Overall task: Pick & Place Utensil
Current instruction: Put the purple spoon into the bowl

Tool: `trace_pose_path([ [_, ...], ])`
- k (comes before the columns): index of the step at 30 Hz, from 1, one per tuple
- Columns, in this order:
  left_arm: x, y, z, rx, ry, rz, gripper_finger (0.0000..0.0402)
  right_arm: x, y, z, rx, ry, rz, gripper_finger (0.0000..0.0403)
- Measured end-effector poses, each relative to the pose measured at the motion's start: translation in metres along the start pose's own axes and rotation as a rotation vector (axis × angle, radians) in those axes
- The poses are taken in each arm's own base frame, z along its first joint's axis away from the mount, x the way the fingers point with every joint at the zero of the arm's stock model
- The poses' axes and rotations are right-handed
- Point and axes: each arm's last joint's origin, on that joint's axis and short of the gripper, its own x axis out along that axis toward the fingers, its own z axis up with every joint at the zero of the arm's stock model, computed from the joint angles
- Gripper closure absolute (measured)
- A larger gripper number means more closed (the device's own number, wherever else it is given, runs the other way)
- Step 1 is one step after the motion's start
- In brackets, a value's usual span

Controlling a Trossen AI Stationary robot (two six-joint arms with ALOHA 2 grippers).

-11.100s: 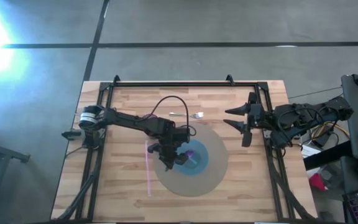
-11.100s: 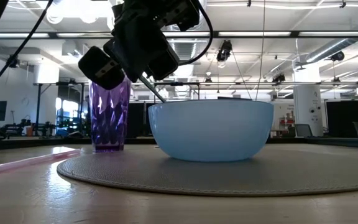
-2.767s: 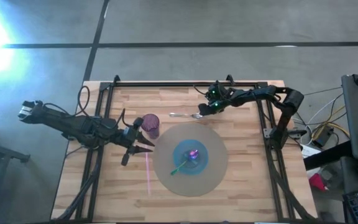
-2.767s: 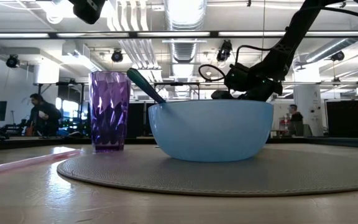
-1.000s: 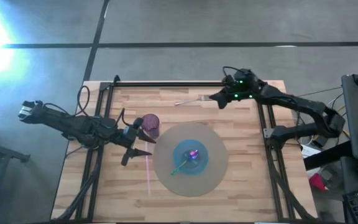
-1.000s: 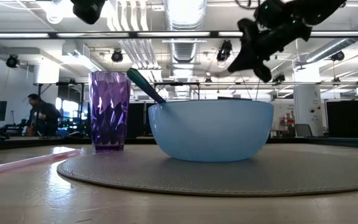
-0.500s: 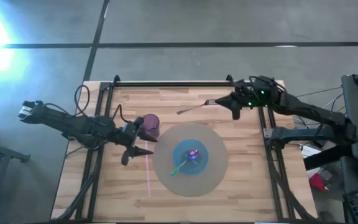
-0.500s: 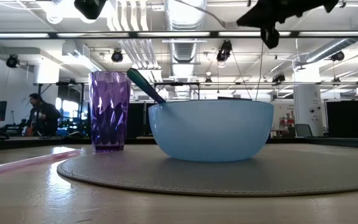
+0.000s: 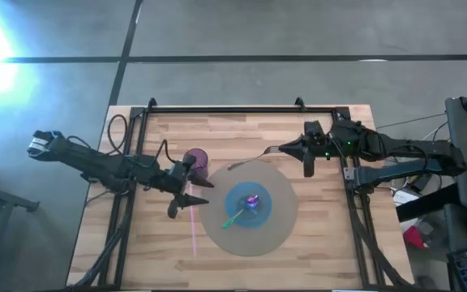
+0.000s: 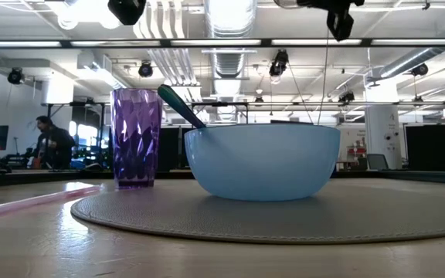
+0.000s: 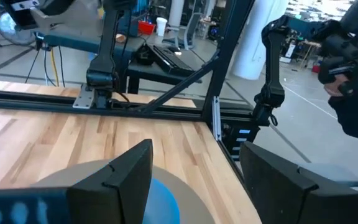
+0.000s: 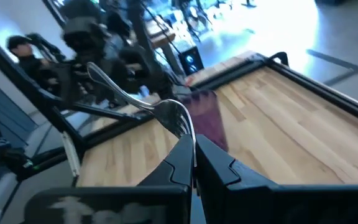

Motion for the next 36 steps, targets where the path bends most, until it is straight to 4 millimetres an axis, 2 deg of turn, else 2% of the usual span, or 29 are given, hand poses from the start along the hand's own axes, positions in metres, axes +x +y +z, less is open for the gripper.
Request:
trace_pose_path([
  [5, 0.007, -0.001, 0.002, 0.03, -0.047, -0.012, 0.0168, -0.001, 0.015, 0.001, -0.015, -0.065, 0.043, 0.0394],
  [13, 0.016, -0.003, 0.009, 0.17, -0.185, 0.002, 0.0168, -0.003, 0.03, 0.003, -0.097, -0.171, 0.069, 0.0394],
  [21, 0.019, -0.003, 0.015, 0.253, -0.284, 0.026, 0.0168, -0.001, 0.033, -0.001, -0.1, -0.253, 0.111, 0.0394],
  [30, 0.029, 0.001, 0.012, 0.337, -0.32, 0.172, 0.0168, 0.011, 0.033, -0.019, -0.081, -0.386, 0.152, 0.0394],
  [36, 0.031, 0.002, 0.012, 0.343, -0.342, 0.187, 0.0169, 0.025, 0.032, -0.035, -0.083, -0.415, 0.139, 0.0394],
])
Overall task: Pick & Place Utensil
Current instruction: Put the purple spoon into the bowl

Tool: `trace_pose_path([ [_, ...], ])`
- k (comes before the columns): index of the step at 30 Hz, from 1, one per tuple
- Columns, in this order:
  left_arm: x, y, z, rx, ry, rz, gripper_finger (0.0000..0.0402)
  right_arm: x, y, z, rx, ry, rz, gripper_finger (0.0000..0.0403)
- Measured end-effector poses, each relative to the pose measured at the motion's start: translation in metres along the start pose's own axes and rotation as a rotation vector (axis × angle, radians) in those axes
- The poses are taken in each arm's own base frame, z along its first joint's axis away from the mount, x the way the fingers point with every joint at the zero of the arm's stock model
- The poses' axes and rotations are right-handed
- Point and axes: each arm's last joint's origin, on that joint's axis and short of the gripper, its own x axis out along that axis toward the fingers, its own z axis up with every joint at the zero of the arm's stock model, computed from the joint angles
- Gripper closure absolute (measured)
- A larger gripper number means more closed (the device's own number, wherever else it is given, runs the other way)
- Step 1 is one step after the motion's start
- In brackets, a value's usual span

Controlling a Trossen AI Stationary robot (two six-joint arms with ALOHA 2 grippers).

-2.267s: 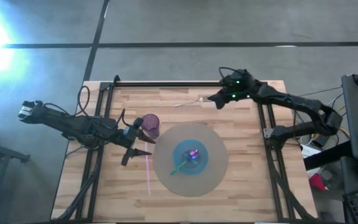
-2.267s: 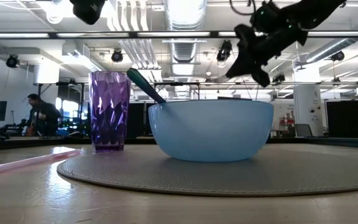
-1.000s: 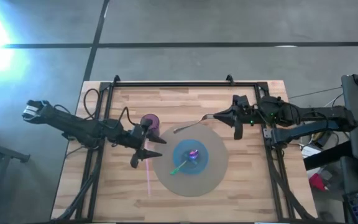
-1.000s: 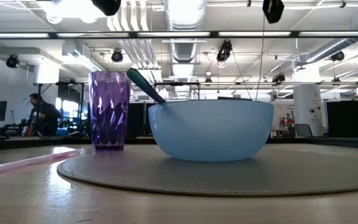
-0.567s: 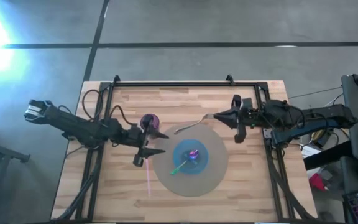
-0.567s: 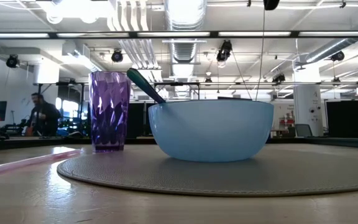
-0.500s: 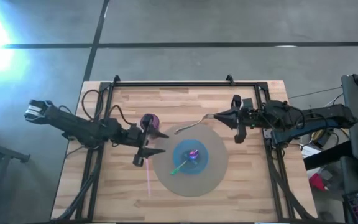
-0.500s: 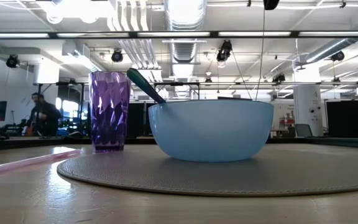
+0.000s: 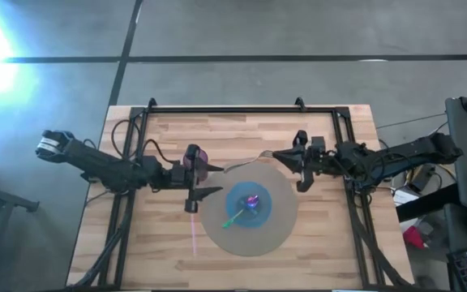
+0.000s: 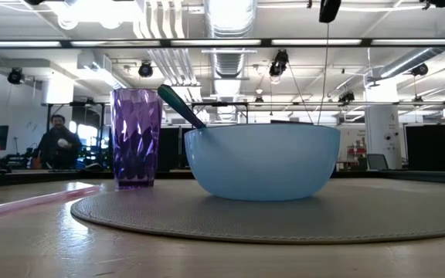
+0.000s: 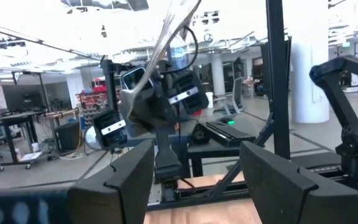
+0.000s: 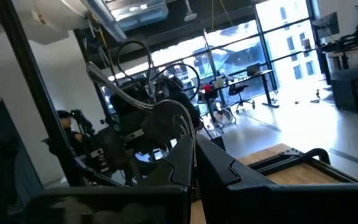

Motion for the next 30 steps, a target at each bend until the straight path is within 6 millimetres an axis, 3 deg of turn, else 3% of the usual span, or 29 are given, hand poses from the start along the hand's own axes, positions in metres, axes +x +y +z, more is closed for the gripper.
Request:
trace_pose_path([
  [16, 0.001, 0.002, 0.001, 0.015, -0.019, 0.076, 0.017, 0.02, 0.017, -0.035, -0.055, -0.055, -0.028, 0.0394],
  [30, 0.003, 0.002, 0.002, 0.007, -0.05, 0.101, 0.017, 0.036, 0.015, -0.058, -0.068, -0.129, -0.051, 0.0394],
])
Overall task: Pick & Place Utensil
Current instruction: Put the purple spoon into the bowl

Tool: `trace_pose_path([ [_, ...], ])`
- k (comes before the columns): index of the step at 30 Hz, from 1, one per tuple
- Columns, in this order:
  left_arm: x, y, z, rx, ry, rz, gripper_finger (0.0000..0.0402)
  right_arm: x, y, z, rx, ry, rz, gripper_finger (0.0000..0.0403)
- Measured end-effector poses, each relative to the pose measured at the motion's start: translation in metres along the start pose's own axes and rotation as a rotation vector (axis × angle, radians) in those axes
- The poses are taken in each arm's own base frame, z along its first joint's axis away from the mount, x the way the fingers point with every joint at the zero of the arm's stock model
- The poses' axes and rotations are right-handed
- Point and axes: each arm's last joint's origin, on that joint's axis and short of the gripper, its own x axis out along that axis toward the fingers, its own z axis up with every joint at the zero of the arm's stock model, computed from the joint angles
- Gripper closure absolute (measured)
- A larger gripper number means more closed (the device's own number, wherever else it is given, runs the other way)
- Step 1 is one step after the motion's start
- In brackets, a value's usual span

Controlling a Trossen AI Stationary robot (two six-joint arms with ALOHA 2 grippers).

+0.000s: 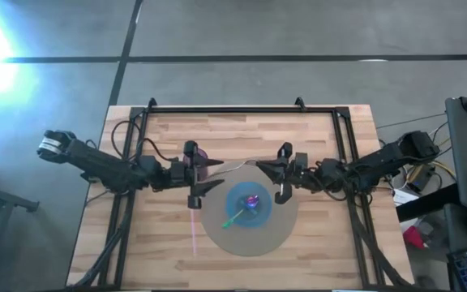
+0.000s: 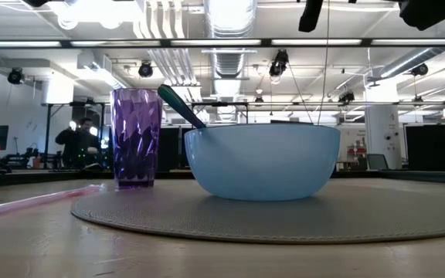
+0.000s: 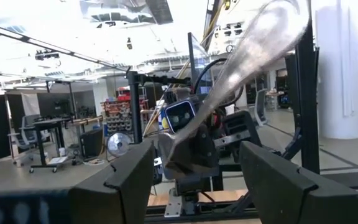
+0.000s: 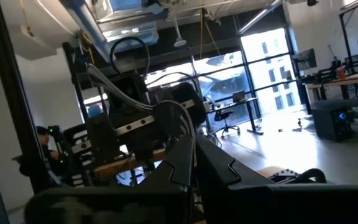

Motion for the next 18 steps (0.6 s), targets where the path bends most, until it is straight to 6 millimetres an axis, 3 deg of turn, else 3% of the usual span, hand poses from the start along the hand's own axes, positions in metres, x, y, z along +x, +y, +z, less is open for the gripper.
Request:
trace_pose_path([
  [18, 0.0, 0.001, 0.005, -0.019, -0.05, 0.01, 0.0177, 0.021, 0.005, -0.022, -0.044, 0.04, -0.051, 0.0394],
])
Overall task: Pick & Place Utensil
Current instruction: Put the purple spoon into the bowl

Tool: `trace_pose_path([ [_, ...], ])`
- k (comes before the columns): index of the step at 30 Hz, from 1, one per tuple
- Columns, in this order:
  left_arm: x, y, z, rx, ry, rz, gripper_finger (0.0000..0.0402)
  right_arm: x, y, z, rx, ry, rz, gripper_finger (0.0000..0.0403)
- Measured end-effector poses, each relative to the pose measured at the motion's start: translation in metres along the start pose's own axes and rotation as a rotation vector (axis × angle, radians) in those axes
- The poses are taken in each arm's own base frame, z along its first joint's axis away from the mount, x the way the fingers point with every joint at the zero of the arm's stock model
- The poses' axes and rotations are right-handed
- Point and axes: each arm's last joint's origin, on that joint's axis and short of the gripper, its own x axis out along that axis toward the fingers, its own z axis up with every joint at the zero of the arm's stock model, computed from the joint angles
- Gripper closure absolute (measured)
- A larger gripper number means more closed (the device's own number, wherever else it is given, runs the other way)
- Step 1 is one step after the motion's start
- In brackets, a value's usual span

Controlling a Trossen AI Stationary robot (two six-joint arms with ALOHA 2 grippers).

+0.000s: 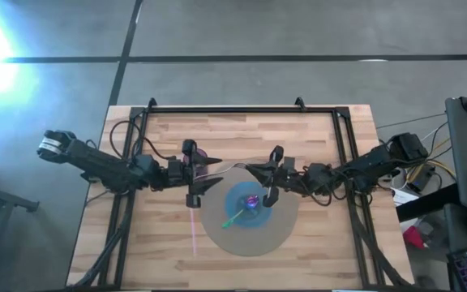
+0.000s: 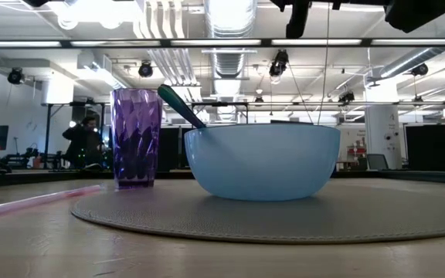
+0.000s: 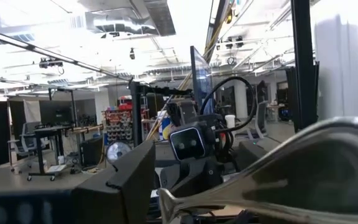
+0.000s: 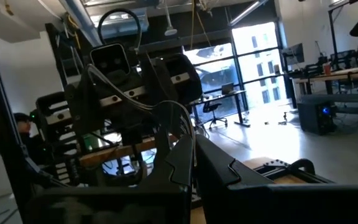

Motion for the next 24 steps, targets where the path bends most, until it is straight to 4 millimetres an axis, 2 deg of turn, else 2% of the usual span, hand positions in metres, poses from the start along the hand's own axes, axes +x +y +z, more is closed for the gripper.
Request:
trace_pose_path([
  [9, 0.0, 0.0, 0.0, -0.001, 0.0, -0.001, 0.0248, -0.0002, 0.0001, 0.002, 0.003, -0.005, 0.001, 0.0394],
  [20, -0.0001, 0.0009, 0.0003, 0.004, 0.0, 0.016, 0.039, -0.0003, 0.0001, 0.0023, -0.001, -0.006, -0.001, 0.0394],
  [24, -0.0001, 0.001, 0.0003, 0.005, 0.0, 0.019, 0.0395, -0.0003, 0.0001, 0.0022, -0.002, -0.005, 0.0, 0.0394],
])
